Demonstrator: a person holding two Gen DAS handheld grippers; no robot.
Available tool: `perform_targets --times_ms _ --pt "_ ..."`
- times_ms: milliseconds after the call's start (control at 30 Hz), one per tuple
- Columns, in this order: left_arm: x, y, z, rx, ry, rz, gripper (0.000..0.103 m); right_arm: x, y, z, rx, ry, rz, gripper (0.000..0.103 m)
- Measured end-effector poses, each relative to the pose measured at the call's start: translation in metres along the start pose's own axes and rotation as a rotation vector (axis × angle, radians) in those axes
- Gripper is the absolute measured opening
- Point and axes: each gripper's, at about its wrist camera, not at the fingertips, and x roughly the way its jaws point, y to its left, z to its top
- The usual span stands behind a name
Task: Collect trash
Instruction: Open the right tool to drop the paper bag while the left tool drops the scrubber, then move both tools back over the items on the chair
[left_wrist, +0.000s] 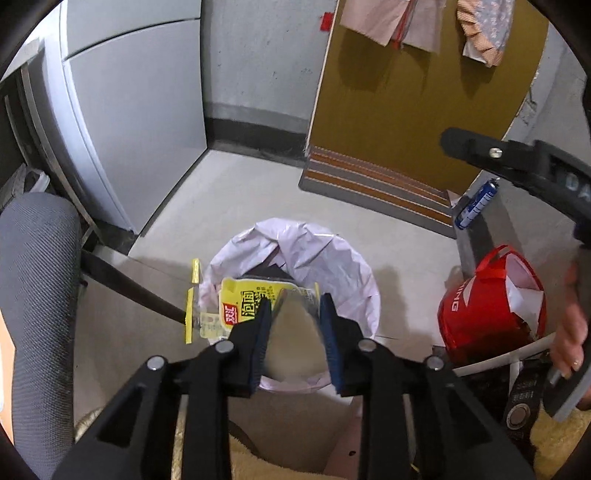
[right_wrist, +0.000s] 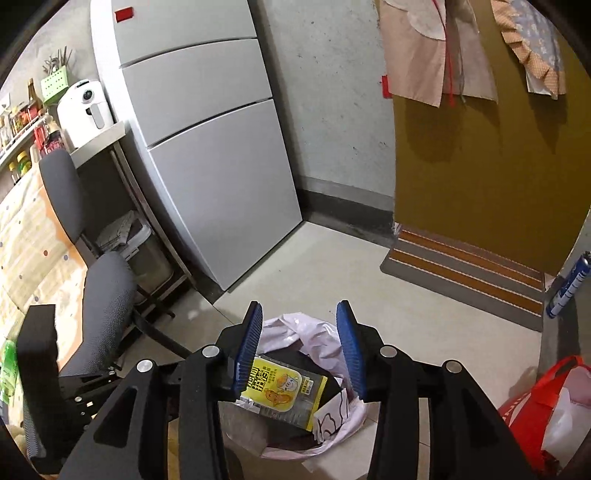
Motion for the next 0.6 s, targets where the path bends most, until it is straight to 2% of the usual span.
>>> perform_targets --times_ms 333,433,600 --pt "-0.017 0.024 -0.005 -0.050 -0.033 0.015 0.026 0.002 0.018 -0.003 -0.035 0.020 0.021 0.044" --pt "-0.035 0.032 -0.008 -0.060 -0.070 0.041 0.032 0.002 0.025 -0.006 -0.044 0.031 0.042 0.044" --pt "-0.067 0.054 -0.017 -0.132 -0.130 0.090 0.038 0.002 0.043 -0.007 -0.068 0.042 0.094 0.044"
